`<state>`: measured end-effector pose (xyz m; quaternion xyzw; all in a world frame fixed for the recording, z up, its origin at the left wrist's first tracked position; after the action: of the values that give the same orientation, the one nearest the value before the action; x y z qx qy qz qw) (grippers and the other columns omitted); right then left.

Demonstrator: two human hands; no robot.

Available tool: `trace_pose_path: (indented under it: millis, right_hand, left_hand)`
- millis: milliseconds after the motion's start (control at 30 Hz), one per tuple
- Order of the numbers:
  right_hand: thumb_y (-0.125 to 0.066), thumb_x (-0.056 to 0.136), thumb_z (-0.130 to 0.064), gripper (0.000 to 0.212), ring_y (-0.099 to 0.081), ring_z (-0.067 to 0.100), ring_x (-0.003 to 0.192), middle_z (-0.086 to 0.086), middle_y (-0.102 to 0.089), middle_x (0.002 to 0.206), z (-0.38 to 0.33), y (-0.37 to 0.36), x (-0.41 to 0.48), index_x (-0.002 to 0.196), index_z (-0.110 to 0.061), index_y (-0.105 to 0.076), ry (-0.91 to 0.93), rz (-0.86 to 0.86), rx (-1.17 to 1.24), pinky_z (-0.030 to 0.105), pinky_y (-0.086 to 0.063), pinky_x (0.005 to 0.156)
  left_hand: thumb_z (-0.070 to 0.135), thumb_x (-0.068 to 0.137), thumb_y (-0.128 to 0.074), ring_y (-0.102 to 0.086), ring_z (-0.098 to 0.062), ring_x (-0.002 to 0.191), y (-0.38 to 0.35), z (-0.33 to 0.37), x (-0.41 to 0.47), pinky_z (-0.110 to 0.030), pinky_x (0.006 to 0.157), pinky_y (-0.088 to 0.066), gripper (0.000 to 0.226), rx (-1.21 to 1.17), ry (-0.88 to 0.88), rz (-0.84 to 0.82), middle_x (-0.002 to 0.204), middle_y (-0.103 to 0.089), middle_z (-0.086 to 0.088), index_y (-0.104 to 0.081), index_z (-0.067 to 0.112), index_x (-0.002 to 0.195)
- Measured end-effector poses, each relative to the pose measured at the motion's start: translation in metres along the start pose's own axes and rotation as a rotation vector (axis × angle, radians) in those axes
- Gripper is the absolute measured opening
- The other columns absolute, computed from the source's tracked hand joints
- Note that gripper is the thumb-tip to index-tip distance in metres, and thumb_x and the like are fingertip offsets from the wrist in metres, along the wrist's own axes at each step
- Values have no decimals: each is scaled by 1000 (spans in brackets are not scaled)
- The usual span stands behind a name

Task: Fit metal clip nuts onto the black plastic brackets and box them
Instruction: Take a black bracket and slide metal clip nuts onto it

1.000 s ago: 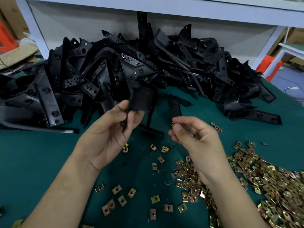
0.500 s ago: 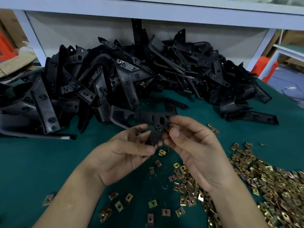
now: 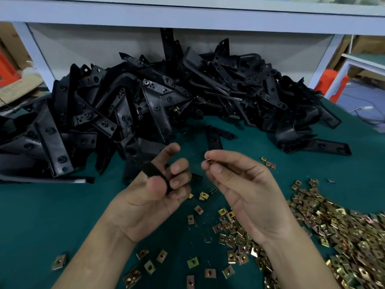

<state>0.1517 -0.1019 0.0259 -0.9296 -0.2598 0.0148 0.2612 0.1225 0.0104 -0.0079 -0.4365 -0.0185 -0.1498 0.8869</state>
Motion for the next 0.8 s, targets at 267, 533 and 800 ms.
trace_pose_path:
  millis: [267, 533, 800]
  right_hand:
    - [-80, 59, -12, 31, -73, 19, 93, 6, -74, 91, 3, 6, 2, 90, -15, -81, 2, 64, 30, 22, -56, 83]
    - [-81, 60, -20, 24, -73, 19, 86, 4, -75, 83, 7, 15, 1, 84, -17, -81, -11, 138, -88, 21, -56, 77]
    - [-75, 73, -16, 21, -70, 16, 79, 10, -74, 85, 12, 14, 3, 93, -14, -81, -20, 128, -156, 23, -56, 74]
  left_hand:
    - [80, 76, -61, -41, -12, 68, 0, 2, -3, -24, 61, -41, 64, -45, 11, 124, 84, -51, 0, -54, 25, 108]
    - [37, 66, -93, -69, -11, 89, 22, -6, -6, -24, 78, -58, 45, 82, -12, 390, 105, -74, 1, -80, 19, 105]
    - [27, 82, -69, -74, -18, 103, 12, -15, -5, -25, 77, -59, 29, 126, 40, 403, 116, -75, -11, -81, 13, 104]
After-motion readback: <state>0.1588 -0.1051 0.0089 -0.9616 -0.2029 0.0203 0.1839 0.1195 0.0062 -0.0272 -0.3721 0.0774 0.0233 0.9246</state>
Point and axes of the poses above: each hand's wrist, its own x-axis towards the middle knuckle, its own y-axis out of the back of the hand, z = x × y, the point moved 10 cm from there along x, towards the middle knuckle
